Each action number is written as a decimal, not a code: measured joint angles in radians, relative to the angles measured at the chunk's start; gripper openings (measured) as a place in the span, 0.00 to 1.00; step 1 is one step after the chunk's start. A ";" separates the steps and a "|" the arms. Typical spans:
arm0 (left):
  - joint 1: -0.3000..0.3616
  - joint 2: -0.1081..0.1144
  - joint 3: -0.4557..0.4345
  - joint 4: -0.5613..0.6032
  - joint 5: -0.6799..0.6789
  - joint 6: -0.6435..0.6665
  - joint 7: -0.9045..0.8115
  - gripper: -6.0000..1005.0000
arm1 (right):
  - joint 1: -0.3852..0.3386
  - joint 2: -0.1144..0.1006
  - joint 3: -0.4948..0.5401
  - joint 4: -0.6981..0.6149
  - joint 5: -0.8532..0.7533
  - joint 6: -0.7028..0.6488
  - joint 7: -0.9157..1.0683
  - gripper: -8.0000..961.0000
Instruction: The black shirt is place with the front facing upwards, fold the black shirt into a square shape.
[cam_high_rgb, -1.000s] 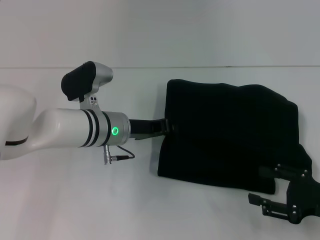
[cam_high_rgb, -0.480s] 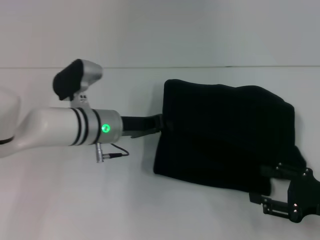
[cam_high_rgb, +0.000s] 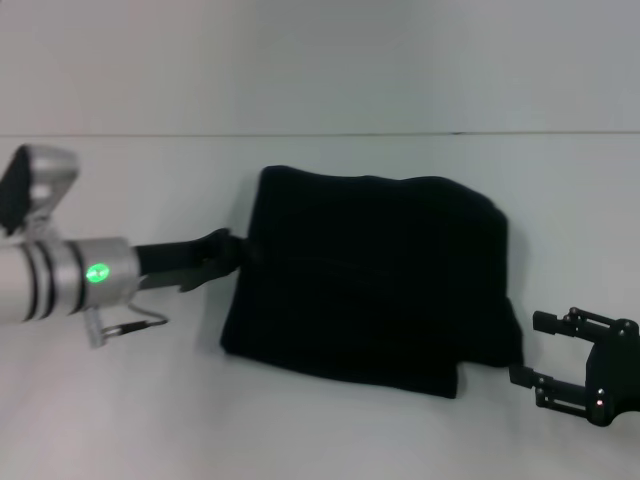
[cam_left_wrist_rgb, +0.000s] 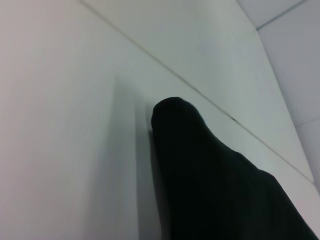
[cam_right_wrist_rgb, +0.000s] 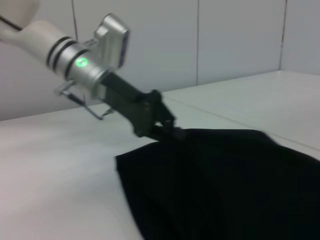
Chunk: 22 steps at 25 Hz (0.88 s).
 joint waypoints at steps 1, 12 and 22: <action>0.019 0.006 -0.018 0.000 0.000 0.026 0.001 0.09 | 0.001 0.000 0.006 0.000 0.000 0.001 0.000 0.79; 0.080 -0.003 -0.071 0.002 -0.002 0.125 0.050 0.08 | 0.006 -0.002 0.024 -0.002 0.000 0.006 0.001 0.79; 0.132 -0.007 -0.176 0.035 -0.026 0.230 0.263 0.12 | 0.004 -0.001 0.034 -0.003 0.002 -0.006 0.002 0.79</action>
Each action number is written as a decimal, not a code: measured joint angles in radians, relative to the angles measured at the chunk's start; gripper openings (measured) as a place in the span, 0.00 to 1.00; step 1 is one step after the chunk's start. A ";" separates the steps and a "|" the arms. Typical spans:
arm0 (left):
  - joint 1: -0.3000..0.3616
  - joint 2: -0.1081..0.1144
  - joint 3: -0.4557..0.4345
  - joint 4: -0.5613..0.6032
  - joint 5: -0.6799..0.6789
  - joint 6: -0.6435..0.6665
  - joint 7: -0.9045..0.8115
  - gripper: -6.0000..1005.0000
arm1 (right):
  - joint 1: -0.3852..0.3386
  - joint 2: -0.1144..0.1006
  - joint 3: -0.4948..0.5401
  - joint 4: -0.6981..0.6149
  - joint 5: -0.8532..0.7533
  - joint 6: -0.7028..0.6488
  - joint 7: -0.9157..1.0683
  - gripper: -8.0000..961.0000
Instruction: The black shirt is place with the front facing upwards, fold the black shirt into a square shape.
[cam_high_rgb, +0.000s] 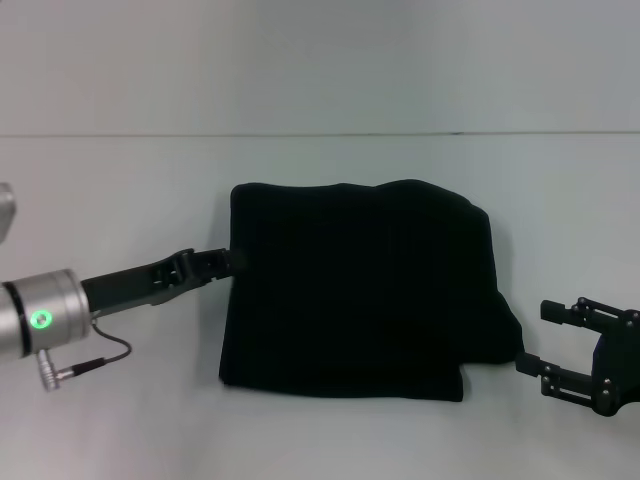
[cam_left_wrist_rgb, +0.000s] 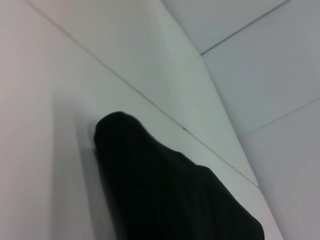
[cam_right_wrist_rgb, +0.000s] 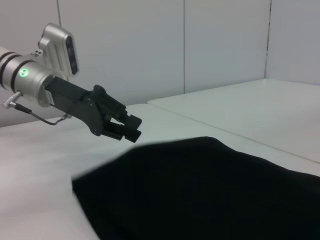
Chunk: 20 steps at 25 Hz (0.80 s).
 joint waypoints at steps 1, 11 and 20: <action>0.005 0.006 -0.003 0.006 0.000 0.016 0.016 0.13 | 0.000 0.001 0.001 0.000 0.000 0.000 0.000 0.79; 0.102 -0.010 -0.111 0.131 -0.061 0.334 0.568 0.47 | 0.015 0.006 0.016 -0.001 0.009 -0.005 -0.003 0.79; 0.251 -0.091 -0.055 0.258 0.013 0.460 0.977 0.87 | -0.005 0.008 0.003 0.030 -0.004 -0.050 -0.031 0.79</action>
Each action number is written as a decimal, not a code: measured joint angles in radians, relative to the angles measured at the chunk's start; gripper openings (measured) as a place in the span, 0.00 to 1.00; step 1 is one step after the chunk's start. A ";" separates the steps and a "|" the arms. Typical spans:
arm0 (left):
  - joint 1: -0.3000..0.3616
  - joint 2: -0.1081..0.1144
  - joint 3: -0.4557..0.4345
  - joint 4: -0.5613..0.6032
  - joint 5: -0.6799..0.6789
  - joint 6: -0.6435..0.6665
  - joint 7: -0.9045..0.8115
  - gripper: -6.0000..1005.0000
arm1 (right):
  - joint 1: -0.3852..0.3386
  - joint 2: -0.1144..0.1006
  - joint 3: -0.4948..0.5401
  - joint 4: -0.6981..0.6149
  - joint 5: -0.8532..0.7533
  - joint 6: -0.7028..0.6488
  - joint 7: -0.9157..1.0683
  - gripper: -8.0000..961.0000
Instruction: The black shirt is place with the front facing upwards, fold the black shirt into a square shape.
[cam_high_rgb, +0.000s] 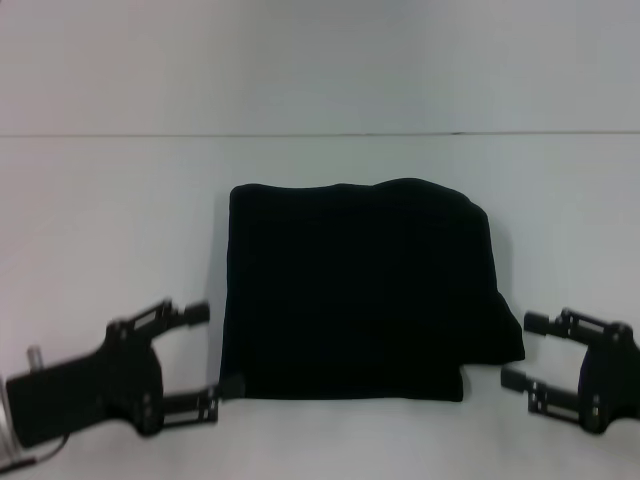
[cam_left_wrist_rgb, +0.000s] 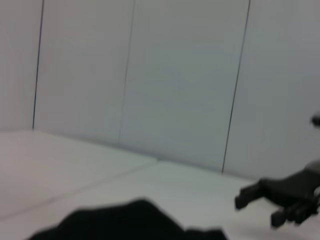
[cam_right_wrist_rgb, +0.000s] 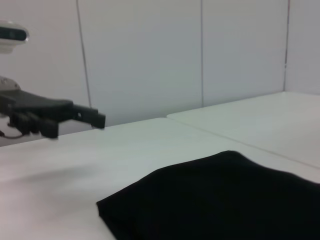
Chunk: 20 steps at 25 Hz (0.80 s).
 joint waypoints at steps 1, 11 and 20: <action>0.015 -0.004 0.001 0.000 0.008 -0.011 0.012 0.95 | -0.007 0.000 0.000 0.011 -0.007 0.002 -0.018 0.79; 0.058 0.015 0.003 -0.105 0.029 -0.119 0.030 0.95 | -0.061 0.000 0.008 0.079 -0.021 0.085 -0.161 0.79; 0.037 0.015 0.003 -0.109 0.099 -0.152 0.022 0.95 | -0.061 0.000 0.035 0.078 -0.012 0.091 -0.161 0.79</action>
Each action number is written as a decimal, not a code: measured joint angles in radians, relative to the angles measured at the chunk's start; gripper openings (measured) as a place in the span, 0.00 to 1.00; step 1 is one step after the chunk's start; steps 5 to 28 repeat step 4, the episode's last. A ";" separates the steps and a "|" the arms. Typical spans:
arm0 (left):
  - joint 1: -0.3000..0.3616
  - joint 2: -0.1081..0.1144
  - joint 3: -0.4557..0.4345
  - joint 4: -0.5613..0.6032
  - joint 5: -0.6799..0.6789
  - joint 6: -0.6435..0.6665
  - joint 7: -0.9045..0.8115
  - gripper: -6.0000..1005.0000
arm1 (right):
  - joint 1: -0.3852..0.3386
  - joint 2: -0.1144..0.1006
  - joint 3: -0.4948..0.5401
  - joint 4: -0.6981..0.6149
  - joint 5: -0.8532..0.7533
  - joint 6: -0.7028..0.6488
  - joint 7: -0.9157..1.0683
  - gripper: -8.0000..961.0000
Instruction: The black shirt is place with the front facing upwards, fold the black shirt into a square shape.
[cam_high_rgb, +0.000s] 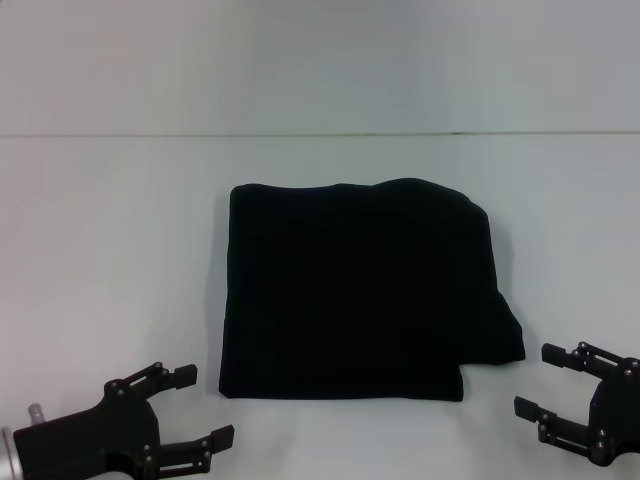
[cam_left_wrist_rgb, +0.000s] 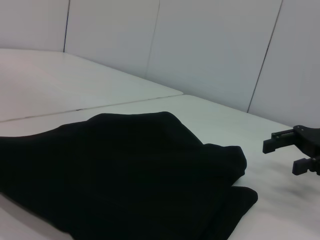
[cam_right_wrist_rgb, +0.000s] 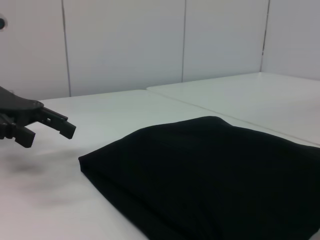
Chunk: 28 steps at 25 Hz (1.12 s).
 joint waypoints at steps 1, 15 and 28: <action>0.000 0.000 0.000 0.000 0.000 0.000 0.000 0.95 | 0.000 0.000 0.002 0.000 0.000 0.000 -0.001 0.79; -0.002 0.000 -0.001 0.000 0.000 0.000 0.000 0.95 | 0.002 0.001 0.003 0.000 0.000 0.001 0.000 0.79; -0.002 0.000 -0.001 0.000 0.000 0.000 0.000 0.95 | 0.002 0.001 0.003 0.000 0.000 0.001 0.000 0.79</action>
